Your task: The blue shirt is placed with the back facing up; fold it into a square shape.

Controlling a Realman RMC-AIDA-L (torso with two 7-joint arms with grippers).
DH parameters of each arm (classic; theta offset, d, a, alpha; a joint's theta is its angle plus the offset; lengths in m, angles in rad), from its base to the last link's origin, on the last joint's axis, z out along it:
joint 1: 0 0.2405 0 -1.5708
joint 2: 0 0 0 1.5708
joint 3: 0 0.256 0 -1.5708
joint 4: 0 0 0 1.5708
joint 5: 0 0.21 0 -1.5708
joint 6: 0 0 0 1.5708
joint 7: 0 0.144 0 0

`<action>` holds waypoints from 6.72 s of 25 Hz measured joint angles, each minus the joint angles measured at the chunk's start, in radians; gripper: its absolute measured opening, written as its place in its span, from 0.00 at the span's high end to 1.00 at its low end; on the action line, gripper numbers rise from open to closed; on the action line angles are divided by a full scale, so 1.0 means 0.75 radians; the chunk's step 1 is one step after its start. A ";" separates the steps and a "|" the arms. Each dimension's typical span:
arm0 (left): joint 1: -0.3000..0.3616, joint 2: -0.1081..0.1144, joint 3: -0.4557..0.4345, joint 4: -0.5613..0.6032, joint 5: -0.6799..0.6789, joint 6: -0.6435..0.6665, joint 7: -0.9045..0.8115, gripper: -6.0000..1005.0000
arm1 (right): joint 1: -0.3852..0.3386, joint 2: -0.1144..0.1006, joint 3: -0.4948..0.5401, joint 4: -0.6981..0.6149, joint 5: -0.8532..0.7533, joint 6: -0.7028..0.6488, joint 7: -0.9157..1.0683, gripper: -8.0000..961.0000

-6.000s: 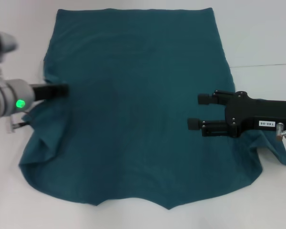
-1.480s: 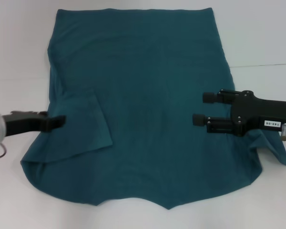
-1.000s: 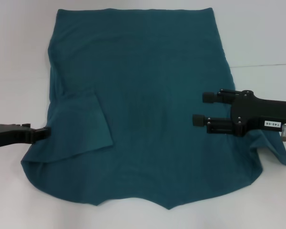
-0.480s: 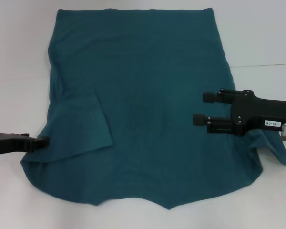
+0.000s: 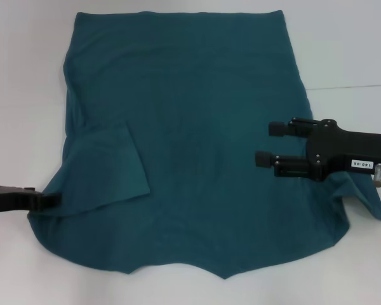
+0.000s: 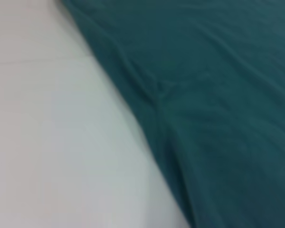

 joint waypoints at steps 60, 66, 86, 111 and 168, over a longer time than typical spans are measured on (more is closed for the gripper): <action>-0.071 0.041 -0.199 -0.082 0.051 0.145 0.006 0.35 | -0.004 0.000 -0.001 0.012 0.015 0.000 -0.016 0.13; -0.067 0.031 -0.196 -0.079 0.051 0.144 0.004 0.50 | -0.004 0.000 0.000 0.012 0.015 0.000 -0.014 0.13; -0.013 0.020 -0.225 -0.039 0.041 0.160 -0.087 0.97 | -0.002 0.000 -0.011 0.007 0.029 0.005 -0.015 0.13; 0.132 -0.006 -0.285 0.002 -0.293 0.194 0.063 0.88 | 0.028 -0.011 -0.119 -0.004 -0.102 0.001 0.069 0.13; 0.019 0.058 -0.454 -0.035 -0.535 0.890 0.695 0.14 | 0.127 -0.055 -0.768 -0.530 -1.315 0.065 1.521 0.24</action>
